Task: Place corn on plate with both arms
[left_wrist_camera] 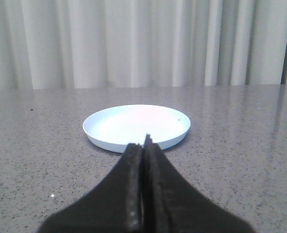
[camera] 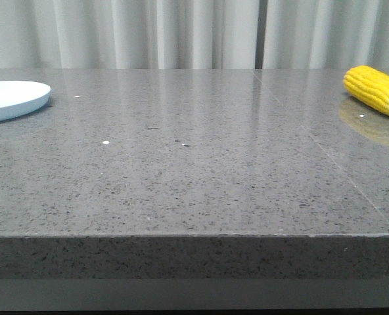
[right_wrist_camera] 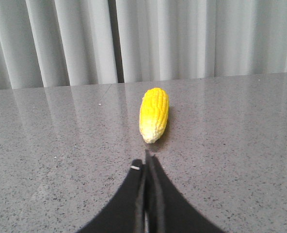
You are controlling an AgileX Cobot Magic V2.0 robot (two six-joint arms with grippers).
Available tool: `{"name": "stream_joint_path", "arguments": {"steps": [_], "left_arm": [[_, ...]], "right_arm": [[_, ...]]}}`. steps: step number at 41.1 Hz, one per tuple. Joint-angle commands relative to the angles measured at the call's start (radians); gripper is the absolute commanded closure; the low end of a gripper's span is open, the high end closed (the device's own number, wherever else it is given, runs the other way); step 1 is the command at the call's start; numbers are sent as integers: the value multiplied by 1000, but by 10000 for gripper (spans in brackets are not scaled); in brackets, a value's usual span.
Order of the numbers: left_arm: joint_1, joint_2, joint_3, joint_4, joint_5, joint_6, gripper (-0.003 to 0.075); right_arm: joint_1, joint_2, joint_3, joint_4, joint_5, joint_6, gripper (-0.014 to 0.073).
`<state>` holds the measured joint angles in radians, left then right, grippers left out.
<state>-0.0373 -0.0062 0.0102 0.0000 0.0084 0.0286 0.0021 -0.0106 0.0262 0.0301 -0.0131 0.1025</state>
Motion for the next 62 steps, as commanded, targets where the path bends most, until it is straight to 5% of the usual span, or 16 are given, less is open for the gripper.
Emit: {"name": "stream_joint_path", "arguments": {"steps": [1,26,33,43,53,62], "left_arm": [[-5,-17,22,-5,-73,1,741],[-5,-17,20,-5,-125,1,741],[-5,-11,-86,-5,-118,1,741],[-5,44,-405,0,103,1,741],[-5,308,-756,0,403,1,741],[-5,510,-865,0,535,1,741]], "right_arm": [[-1,-17,-22,-13,-87,-2,662],[-1,-17,-22,-14,-94,-2,662],[-1,-17,-89,-14,-45,-2,662],[-1,48,-351,-49,180,-3,662],[-1,264,-646,-49,366,-6,662],[-1,464,-800,-50,517,-17,662]]}}
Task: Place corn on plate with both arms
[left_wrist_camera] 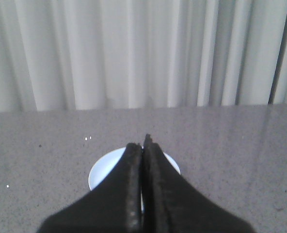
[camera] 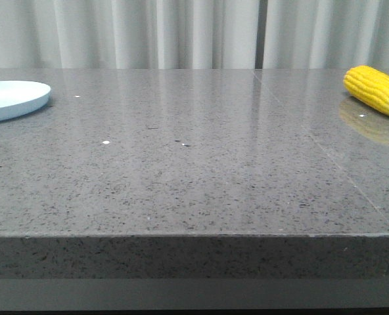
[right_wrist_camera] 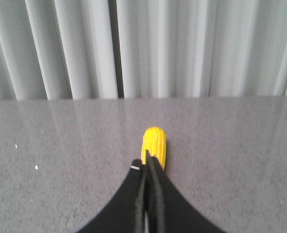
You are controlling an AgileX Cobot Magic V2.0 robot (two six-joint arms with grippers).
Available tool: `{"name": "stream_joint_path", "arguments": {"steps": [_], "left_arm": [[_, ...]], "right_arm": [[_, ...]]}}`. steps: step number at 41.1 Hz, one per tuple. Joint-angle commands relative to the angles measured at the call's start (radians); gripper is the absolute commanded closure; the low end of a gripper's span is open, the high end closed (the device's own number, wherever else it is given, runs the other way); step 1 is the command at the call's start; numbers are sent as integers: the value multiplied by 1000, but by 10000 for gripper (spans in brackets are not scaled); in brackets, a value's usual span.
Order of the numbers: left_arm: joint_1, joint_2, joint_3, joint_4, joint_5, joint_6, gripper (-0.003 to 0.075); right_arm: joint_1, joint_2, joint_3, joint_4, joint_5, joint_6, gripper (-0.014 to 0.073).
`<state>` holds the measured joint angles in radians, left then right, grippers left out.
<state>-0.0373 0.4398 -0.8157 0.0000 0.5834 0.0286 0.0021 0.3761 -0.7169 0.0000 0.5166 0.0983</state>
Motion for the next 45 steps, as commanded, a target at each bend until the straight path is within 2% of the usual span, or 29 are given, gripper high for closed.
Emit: {"name": "stream_joint_path", "arguments": {"steps": [1,20,23,26,30,33,36,45], "left_arm": [[-5,76,-39,0,-38,1,741],[-5,261,-30,0,45,1,738],[-5,276,-30,0,50,9,694],[-5,287,-30,0,55,26,596],[-5,292,-30,0,56,37,396],[-5,294,-30,0,56,46,276],[-5,297,-30,0,56,47,217],[-5,322,-35,9,72,47,217]], "right_arm": [[-1,96,-57,-20,-9,-13,662],[-1,317,-53,-45,14,-14,652],[-1,339,-53,-57,19,-15,577],[-1,354,-53,-60,21,-25,423],[-1,373,-53,-60,23,-31,150],[-1,385,-53,-60,27,-31,18],[-1,393,-53,-60,28,-31,-37],[-1,405,-53,-60,1,-31,-41]]}}
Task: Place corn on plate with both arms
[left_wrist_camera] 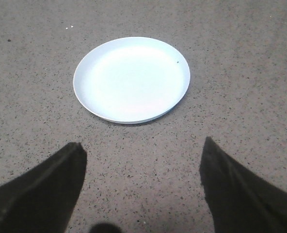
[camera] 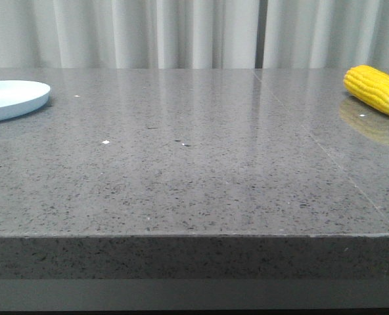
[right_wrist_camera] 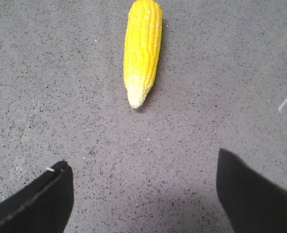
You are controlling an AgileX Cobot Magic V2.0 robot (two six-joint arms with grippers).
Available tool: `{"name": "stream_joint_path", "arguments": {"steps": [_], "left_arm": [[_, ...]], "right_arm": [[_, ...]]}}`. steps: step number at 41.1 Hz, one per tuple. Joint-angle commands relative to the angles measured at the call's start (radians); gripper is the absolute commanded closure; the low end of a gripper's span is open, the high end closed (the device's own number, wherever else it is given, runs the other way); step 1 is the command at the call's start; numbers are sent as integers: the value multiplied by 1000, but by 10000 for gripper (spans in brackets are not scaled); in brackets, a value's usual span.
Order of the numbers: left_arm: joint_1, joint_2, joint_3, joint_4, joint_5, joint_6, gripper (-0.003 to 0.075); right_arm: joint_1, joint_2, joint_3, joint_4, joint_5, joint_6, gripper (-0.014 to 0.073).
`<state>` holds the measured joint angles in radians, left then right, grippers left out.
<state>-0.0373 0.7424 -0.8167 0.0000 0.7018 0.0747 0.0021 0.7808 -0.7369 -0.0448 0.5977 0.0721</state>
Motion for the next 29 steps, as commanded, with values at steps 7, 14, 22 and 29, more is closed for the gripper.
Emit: {"name": "stream_joint_path", "arguments": {"steps": [7,14,22,29], "left_arm": [[-5,119,-102,54,89,1,217],[-5,251,-188,75,137,1,217],[61,429,-300,103,172,1,217],[204,573,-397,12,177,31,217]], "right_arm": [[-1,0,-33,-16,-81,-5,-41],[-1,0,-33,-16,-81,-5,-41],[-1,0,-33,-16,-81,-5,-41],[-1,0,-33,-16,-81,-5,-41]]}}
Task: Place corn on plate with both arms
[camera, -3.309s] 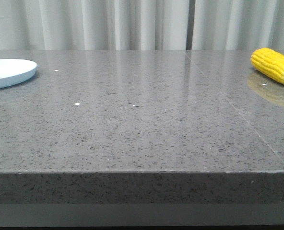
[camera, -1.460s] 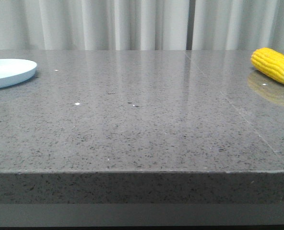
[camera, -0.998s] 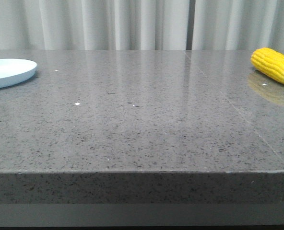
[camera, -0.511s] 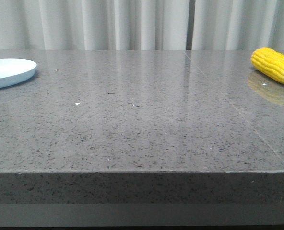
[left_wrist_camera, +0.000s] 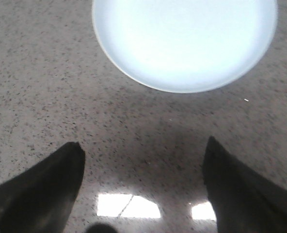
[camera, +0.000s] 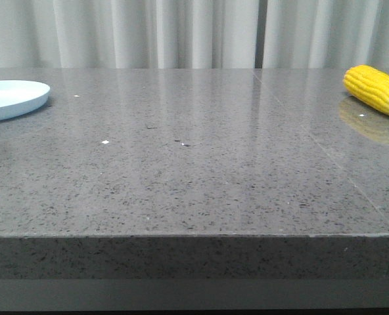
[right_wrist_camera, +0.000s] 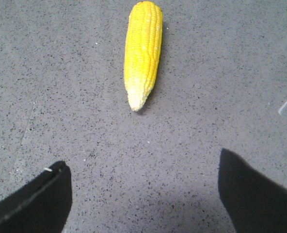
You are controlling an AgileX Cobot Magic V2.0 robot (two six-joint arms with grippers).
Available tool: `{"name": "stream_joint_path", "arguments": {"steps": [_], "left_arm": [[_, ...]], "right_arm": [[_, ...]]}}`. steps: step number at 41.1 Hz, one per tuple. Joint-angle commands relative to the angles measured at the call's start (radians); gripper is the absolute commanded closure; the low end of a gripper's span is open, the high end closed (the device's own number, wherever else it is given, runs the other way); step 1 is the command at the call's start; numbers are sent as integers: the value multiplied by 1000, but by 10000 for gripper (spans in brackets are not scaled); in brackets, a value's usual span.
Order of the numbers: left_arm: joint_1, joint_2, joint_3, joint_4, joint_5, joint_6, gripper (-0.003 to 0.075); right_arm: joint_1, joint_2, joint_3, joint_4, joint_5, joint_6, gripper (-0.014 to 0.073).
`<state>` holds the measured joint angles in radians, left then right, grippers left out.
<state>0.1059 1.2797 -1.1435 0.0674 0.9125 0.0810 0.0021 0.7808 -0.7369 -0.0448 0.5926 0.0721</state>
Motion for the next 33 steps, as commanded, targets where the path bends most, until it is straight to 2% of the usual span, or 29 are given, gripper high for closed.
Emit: {"name": "stream_joint_path", "arguments": {"steps": [1,7,11,33], "left_arm": [[86,60,-86,-101,-36,48,217],[191,181,-158,-395,-34,226,217],[222,246,-201,-499,-34,284,220],[223,530,-422,-547,-40,286,229]], "right_arm": [[-1,0,-33,-16,-76,-5,-41],[-1,0,-33,-16,-76,-5,-41],[-1,0,-33,-16,-76,-5,-41],[-1,0,-33,-16,-76,-5,-41]]}}
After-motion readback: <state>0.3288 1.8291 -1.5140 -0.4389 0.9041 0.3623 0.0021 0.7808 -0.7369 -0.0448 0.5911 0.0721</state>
